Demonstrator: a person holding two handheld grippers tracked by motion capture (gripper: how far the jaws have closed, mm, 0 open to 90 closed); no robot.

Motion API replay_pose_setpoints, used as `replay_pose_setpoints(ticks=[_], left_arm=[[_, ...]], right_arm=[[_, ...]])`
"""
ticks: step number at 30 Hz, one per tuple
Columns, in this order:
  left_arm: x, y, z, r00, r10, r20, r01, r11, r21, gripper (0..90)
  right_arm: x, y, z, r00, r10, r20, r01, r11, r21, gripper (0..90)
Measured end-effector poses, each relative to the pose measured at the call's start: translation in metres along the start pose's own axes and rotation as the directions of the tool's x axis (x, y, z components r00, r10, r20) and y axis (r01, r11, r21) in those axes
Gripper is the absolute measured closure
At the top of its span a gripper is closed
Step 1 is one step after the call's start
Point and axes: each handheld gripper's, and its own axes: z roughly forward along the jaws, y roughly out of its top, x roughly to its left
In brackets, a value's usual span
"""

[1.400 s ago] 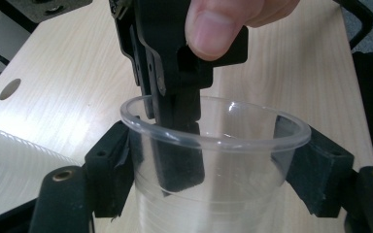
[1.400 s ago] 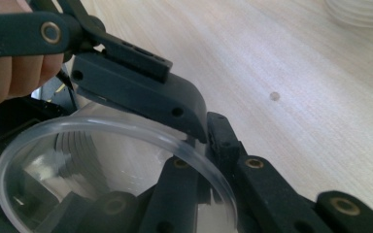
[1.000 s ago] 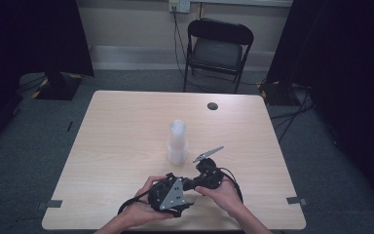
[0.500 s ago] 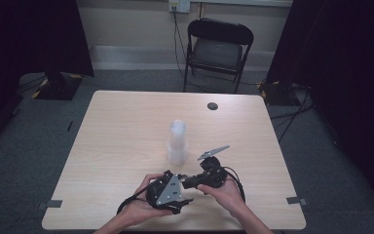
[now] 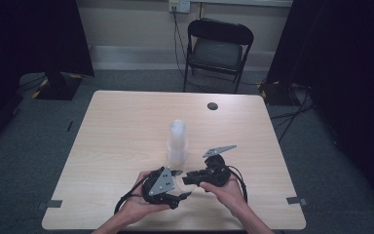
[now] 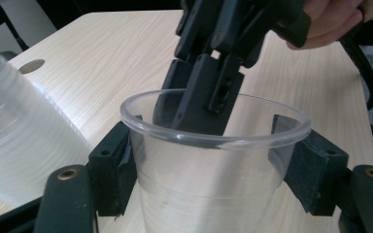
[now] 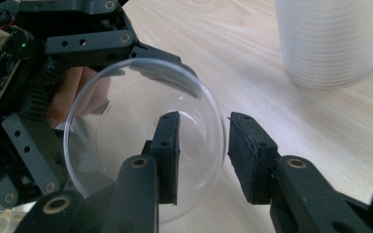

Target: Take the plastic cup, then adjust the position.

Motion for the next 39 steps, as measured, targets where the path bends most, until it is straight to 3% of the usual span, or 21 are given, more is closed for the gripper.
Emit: replay_pose_setpoints(ticks=[4,11,12,21,28,39], left_arm=[[0.003,-0.001,-0.002,0.9993,-0.037,-0.005,0.037,0.9992,-0.014,29.2],[0.007,-0.003,-0.006,0.9984,-0.054,-0.018,0.054,0.9985,-0.011,29.1],[0.008,-0.003,-0.007,0.9972,-0.072,-0.020,0.072,0.9972,-0.017,29.2],[0.017,-0.006,-0.013,0.9913,-0.124,-0.046,0.122,0.9916,-0.045,29.2],[0.023,-0.007,-0.018,0.9859,-0.161,-0.047,0.158,0.9856,-0.062,29.4],[0.031,-0.008,-0.026,0.9795,-0.189,-0.070,0.182,0.9788,-0.094,29.6]], right_arm=[[0.000,0.000,-0.003,1.0000,-0.006,0.001,0.006,1.000,-0.027,64.4],[0.003,0.001,-0.011,0.9992,-0.033,-0.021,0.031,0.995,-0.098,64.1],[0.003,0.001,-0.012,0.9993,-0.034,-0.017,0.032,0.994,-0.106,63.8],[0.003,0.003,-0.025,0.9986,-0.045,-0.029,0.038,0.979,-0.202,62.1],[0.000,0.003,-0.032,0.9989,-0.045,0.011,0.046,0.971,-0.234,59.8],[-0.007,-0.001,-0.041,0.9943,-0.047,0.096,0.071,0.960,-0.270,56.6]])
